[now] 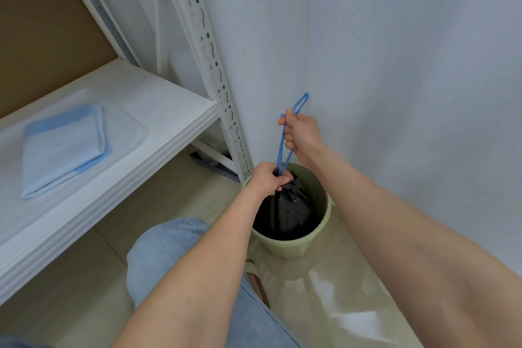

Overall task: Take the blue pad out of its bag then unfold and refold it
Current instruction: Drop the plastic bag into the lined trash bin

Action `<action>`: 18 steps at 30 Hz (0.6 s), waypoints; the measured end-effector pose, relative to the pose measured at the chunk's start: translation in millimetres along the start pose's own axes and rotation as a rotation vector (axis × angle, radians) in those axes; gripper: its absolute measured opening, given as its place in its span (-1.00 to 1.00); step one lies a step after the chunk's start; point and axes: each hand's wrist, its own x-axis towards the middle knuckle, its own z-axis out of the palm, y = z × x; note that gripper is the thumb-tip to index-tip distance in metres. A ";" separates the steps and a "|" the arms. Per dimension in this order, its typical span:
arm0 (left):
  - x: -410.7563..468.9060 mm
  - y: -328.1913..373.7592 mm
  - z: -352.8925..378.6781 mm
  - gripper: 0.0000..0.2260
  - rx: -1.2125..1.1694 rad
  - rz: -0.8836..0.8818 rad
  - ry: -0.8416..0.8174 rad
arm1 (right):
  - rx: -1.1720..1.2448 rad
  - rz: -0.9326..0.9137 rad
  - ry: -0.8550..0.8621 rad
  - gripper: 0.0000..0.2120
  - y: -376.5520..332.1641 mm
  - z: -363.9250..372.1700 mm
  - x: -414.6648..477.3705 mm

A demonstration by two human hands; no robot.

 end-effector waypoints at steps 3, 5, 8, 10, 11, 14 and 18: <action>-3.4 2.5 -1.7 -0.91 0.007 -0.024 -0.041 | -0.050 0.018 -0.057 -0.66 0.1 -2.0 0.1; -6.2 7.4 -8.4 -0.78 -0.009 -0.011 -0.057 | -0.124 0.038 -0.095 -0.65 -0.7 -5.0 0.4; -8.7 19.3 -25.1 -0.66 -0.131 0.052 -0.008 | -0.220 0.072 -0.138 -0.67 2.7 -8.9 -1.6; -10.6 28.6 -35.8 -0.67 -0.224 0.087 0.057 | -0.242 0.094 -0.154 -0.67 7.2 -9.5 -5.0; -11.6 32.5 -40.3 -0.69 -0.267 0.105 0.092 | -0.248 0.102 -0.159 -0.67 9.3 -8.9 -6.8; -14.5 41.2 -51.7 -0.72 -0.369 0.157 0.150 | -0.268 0.119 -0.175 -0.66 11.1 -6.7 -11.9; -15.4 41.3 -56.0 -0.82 -0.334 0.213 0.129 | -0.262 0.145 -0.212 -0.65 9.2 -2.2 -15.4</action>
